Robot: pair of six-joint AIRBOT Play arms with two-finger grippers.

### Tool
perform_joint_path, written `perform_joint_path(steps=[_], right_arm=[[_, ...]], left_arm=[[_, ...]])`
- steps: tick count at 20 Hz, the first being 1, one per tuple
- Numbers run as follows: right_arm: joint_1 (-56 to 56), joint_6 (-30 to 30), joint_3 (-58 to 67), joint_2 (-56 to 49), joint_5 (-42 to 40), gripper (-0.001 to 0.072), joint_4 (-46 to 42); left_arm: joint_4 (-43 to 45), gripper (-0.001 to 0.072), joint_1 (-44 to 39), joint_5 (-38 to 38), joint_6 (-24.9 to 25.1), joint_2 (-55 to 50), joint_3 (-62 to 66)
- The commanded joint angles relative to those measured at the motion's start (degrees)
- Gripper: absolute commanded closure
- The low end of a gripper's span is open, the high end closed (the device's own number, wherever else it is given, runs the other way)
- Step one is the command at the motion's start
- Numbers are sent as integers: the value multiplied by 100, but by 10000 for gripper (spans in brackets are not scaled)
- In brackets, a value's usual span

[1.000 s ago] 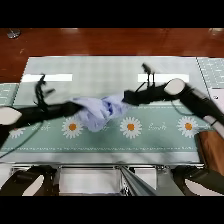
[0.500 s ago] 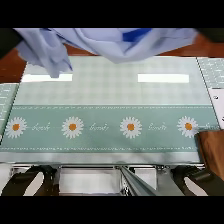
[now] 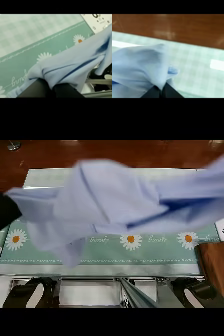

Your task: Fold the shirts.

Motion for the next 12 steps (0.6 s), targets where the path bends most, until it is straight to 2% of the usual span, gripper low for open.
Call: perform_joint_path(steps=[1,3,6,9,12], right_arm=[[-2,487,-844,485,614,692,-240],[-2,723,-1576,728,780,692,-234],[-2,822,-2789,866,538,693,-297],[-2,1106,-3958,793,-195,694,-778],[-4,1266,-4422,151,-918,694,-1228]], left_arm=[[341,667,7,-481,-160,348,-299],[616,667,7,-636,-389,474,-507],[625,667,7,-402,-387,520,-1399],[621,667,4,308,-323,352,-2538],[601,667,-138,1274,-101,-203,-3335]])
